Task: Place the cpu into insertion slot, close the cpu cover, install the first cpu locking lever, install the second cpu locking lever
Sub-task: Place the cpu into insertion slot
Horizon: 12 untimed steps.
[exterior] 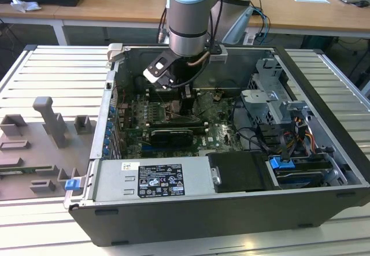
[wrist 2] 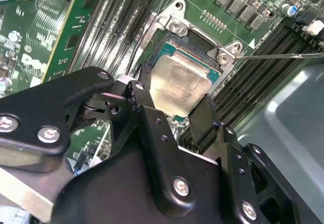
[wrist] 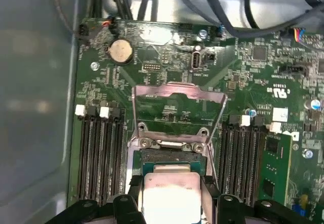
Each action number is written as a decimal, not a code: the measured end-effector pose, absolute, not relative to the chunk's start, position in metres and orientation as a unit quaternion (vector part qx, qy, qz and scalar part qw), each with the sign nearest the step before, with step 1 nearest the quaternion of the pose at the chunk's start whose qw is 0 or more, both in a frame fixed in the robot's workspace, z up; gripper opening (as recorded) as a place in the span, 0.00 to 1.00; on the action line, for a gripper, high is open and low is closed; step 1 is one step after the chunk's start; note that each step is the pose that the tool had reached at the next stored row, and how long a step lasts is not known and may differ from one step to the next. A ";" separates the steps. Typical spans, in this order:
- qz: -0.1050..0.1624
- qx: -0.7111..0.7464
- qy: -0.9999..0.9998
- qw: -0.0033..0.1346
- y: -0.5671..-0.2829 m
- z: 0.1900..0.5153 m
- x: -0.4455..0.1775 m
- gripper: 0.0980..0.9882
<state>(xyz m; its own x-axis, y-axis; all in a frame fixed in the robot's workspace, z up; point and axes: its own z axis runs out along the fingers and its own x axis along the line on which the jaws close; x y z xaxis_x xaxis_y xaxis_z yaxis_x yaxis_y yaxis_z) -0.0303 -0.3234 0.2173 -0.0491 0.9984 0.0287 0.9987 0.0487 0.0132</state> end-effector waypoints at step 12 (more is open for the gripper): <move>-0.008 -0.707 -0.708 -0.001 -0.319 0.208 -0.030 0.50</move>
<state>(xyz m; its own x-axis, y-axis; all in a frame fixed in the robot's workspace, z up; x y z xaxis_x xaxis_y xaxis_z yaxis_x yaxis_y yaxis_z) -0.0299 -0.3192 0.2079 -0.0014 1.0000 0.0099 0.9999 0.0013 0.0129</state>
